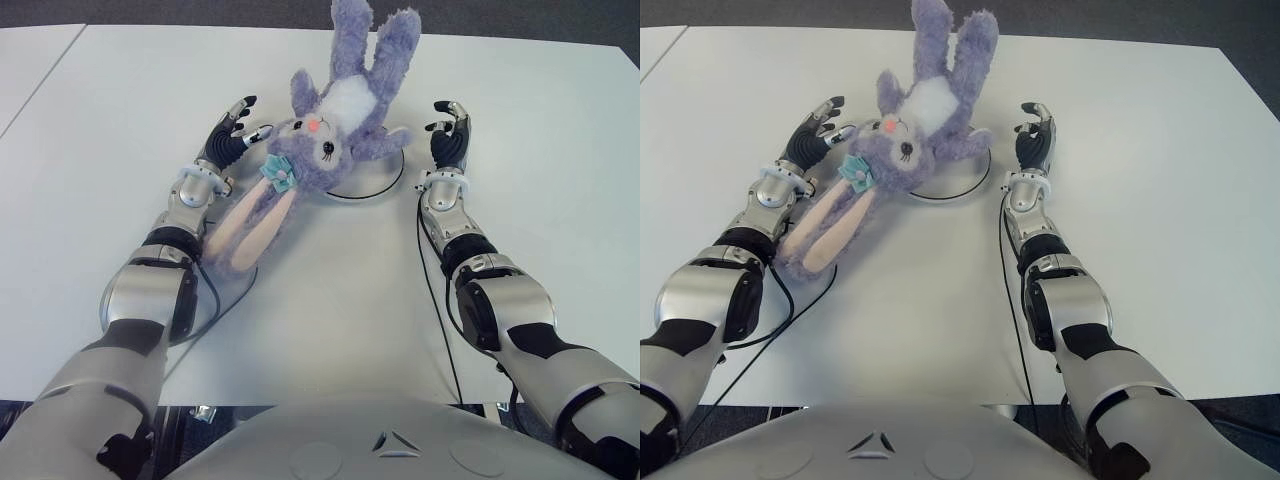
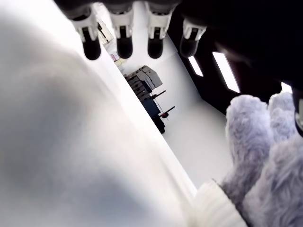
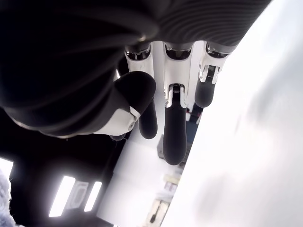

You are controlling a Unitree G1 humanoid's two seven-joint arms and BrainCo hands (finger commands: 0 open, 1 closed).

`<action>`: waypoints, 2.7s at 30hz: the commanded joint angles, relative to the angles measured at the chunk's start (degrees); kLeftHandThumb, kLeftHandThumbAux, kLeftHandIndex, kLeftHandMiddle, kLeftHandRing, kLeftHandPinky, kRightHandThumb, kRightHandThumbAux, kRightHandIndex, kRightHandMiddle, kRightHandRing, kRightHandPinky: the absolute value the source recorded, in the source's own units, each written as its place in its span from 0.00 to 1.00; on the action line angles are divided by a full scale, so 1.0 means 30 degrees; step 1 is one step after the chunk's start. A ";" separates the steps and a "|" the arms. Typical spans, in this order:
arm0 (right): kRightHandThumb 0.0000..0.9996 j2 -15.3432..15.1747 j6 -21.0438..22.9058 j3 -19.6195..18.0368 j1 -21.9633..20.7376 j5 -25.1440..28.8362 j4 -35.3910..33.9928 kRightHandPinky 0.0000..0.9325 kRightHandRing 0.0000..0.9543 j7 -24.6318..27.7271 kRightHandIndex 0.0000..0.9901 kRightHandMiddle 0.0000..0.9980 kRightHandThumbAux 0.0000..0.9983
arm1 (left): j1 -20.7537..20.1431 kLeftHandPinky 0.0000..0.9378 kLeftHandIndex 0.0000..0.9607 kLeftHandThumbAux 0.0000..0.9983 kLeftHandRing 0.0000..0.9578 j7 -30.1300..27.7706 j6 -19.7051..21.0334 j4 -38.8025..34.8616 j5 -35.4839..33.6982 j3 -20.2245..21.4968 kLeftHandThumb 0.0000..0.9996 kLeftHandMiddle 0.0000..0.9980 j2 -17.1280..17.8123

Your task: Put the doll into the plate.

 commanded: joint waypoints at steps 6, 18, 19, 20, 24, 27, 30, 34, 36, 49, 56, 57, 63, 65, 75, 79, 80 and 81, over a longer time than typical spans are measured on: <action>1.00 0.1723 -0.0214 -0.0375 0.6788 0.0383 0.3306 0.20 0.48 0.0772 0.29 0.28 0.67 | 0.2715 0.00 0.00 0.37 0.00 -0.0612 0.0950 0.1208 -0.1476 0.1181 0.00 0.02 -0.1751; 1.00 0.1476 -0.0186 -0.0623 0.6868 0.0695 0.3308 0.24 0.48 0.1423 0.28 0.29 0.67 | 0.3916 0.02 0.00 0.41 0.03 0.0347 0.0847 0.1353 -0.2440 0.2559 0.00 0.04 -0.3110; 1.00 0.1451 -0.0203 -0.0654 0.6879 0.0698 0.3302 0.24 0.48 0.1436 0.28 0.29 0.67 | 0.4012 0.02 0.00 0.41 0.03 0.0365 0.0787 0.1349 -0.2502 0.2694 0.00 0.04 -0.3223; 1.00 0.1433 -0.0217 -0.0678 0.6886 0.0689 0.3298 0.25 0.48 0.1440 0.28 0.29 0.67 | 0.4064 0.03 0.00 0.41 0.03 0.0373 0.0755 0.1345 -0.2523 0.2785 0.00 0.04 -0.3291; 1.00 0.1345 -0.0440 -0.0597 0.6932 0.0459 0.3277 0.27 0.48 0.1111 0.28 0.29 0.67 | 0.4488 0.05 0.00 0.42 0.04 0.0724 0.0490 0.1332 -0.2949 0.3341 0.00 0.05 -0.3872; 1.00 0.1298 -0.0521 -0.0577 0.6948 0.0396 0.3269 0.28 0.48 0.1048 0.28 0.29 0.67 | 0.4699 0.06 0.00 0.42 0.05 0.1123 0.0599 0.1345 -0.3217 0.3766 0.00 0.05 -0.4285; 1.00 0.1256 -0.0562 -0.0641 0.6976 0.0459 0.3264 0.29 0.48 0.1179 0.28 0.29 0.67 | 0.4871 0.08 0.00 0.42 0.07 0.1634 0.0754 0.1395 -0.3378 0.4045 0.00 0.07 -0.4705; 1.00 0.1221 -0.0685 -0.0807 0.7034 0.0612 0.3248 0.29 0.48 0.1427 0.28 0.29 0.67 | 0.5122 0.09 0.00 0.42 0.08 0.2313 0.1194 0.1462 -0.3360 0.4166 0.00 0.08 -0.5226; 1.00 0.1226 -0.0723 -0.0885 0.7045 0.0676 0.3243 0.28 0.48 0.1530 0.28 0.29 0.67 | 0.5218 0.09 0.01 0.43 0.09 0.2529 0.1376 0.1484 -0.3363 0.4189 0.00 0.09 -0.5408; 1.00 0.1268 -0.0862 -0.1228 0.7107 0.0975 0.3184 0.28 0.48 0.1954 0.28 0.30 0.67 | 0.5902 0.10 0.03 0.50 0.10 0.1740 0.3187 0.1609 -0.4617 0.5202 0.00 0.10 -0.6917; 1.00 0.1265 -0.0890 -0.1185 0.7086 0.0906 0.3198 0.28 0.48 0.1898 0.29 0.31 0.67 | 0.5836 0.10 0.04 0.52 0.09 0.1147 0.3420 0.1471 -0.4937 0.5374 0.00 0.09 -0.7013; 1.00 0.1267 -0.0890 -0.1188 0.7085 0.0907 0.3199 0.28 0.48 0.1910 0.29 0.31 0.67 | 0.5830 0.10 0.04 0.52 0.09 0.1143 0.3375 0.1451 -0.4935 0.5356 0.00 0.09 -0.7010; 1.00 0.1292 -0.0890 -0.1283 0.7082 0.1016 0.3204 0.26 0.48 0.2126 0.28 0.31 0.67 | 0.5826 0.10 0.05 0.53 0.09 0.1438 0.3464 0.1433 -0.4746 0.5181 0.00 0.10 -0.6933; 1.00 0.1316 -0.0898 -0.1322 0.7076 0.1068 0.3205 0.27 0.48 0.2205 0.28 0.31 0.67 | 0.5811 0.10 0.05 0.54 0.09 0.1677 0.3633 0.1455 -0.4615 0.5091 0.00 0.10 -0.6848; 1.00 0.1356 -0.0844 -0.1231 0.7006 0.0958 0.3219 0.28 0.48 0.1957 0.29 0.31 0.67 | 0.5699 0.10 0.06 0.56 0.09 0.2474 0.4479 0.1570 -0.3861 0.4468 0.00 0.10 -0.6492; 1.00 0.1372 -0.0723 -0.1161 0.6979 0.0890 0.3234 0.27 0.48 0.1903 0.29 0.31 0.67 | 0.5637 0.10 0.07 0.55 0.09 0.2780 0.4835 0.1606 -0.3525 0.4115 0.00 0.09 -0.6407; 1.00 0.1378 -0.0699 -0.1192 0.6977 0.0932 0.3236 0.27 0.48 0.1984 0.29 0.31 0.67 | 0.5612 0.10 0.07 0.55 0.09 0.2829 0.4946 0.1615 -0.3480 0.4048 0.00 0.09 -0.6398; 1.00 0.1380 -0.0685 -0.1216 0.6977 0.0963 0.3237 0.27 0.48 0.2041 0.29 0.31 0.67 | 0.5596 0.10 0.07 0.55 0.09 0.2868 0.5019 0.1620 -0.3449 0.3998 0.00 0.09 -0.6395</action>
